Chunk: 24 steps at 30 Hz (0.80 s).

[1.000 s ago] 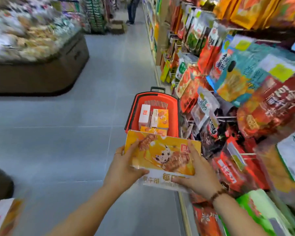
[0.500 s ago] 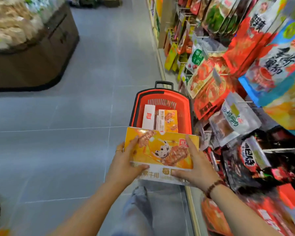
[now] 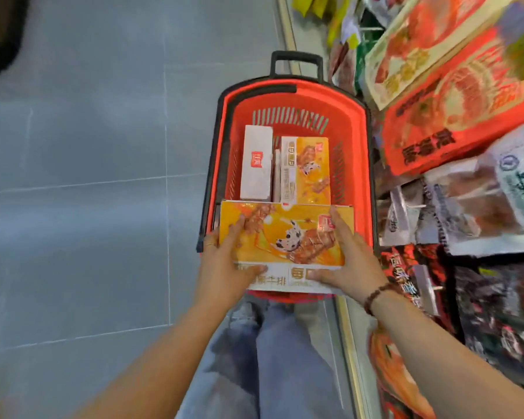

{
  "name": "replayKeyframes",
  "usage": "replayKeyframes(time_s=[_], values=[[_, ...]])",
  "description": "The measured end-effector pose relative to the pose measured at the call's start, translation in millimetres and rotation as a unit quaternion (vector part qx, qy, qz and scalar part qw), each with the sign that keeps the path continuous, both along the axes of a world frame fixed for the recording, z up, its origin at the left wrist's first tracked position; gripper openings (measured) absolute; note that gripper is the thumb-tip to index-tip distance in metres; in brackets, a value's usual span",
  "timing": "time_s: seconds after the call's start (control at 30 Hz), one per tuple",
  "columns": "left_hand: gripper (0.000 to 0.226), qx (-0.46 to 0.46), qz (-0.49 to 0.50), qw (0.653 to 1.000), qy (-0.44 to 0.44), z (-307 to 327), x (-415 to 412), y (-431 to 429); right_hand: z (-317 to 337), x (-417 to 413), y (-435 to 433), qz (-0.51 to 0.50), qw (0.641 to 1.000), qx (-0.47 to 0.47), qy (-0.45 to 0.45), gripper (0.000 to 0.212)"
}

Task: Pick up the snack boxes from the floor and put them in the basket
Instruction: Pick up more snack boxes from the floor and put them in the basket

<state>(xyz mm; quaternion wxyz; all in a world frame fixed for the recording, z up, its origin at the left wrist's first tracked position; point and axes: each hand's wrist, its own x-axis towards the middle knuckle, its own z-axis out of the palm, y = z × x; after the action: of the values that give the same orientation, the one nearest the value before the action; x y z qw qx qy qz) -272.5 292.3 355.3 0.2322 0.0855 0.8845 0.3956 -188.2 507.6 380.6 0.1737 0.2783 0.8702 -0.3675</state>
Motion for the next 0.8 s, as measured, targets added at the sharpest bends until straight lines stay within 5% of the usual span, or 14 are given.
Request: replayKeyframes(time_s=[0.33,0.8], values=[[0.073,-0.095,-0.045,0.992,0.062,-104.2,-41.4,48.0,-127.5,-26.9,46.5,-0.024,0.999,-0.021,0.011,0.079],[0.067,-0.143,-0.124,0.982,0.019,-155.1,-22.9,50.5,-175.9,-23.2,36.6,0.001,0.999,0.046,-0.028,0.091]])
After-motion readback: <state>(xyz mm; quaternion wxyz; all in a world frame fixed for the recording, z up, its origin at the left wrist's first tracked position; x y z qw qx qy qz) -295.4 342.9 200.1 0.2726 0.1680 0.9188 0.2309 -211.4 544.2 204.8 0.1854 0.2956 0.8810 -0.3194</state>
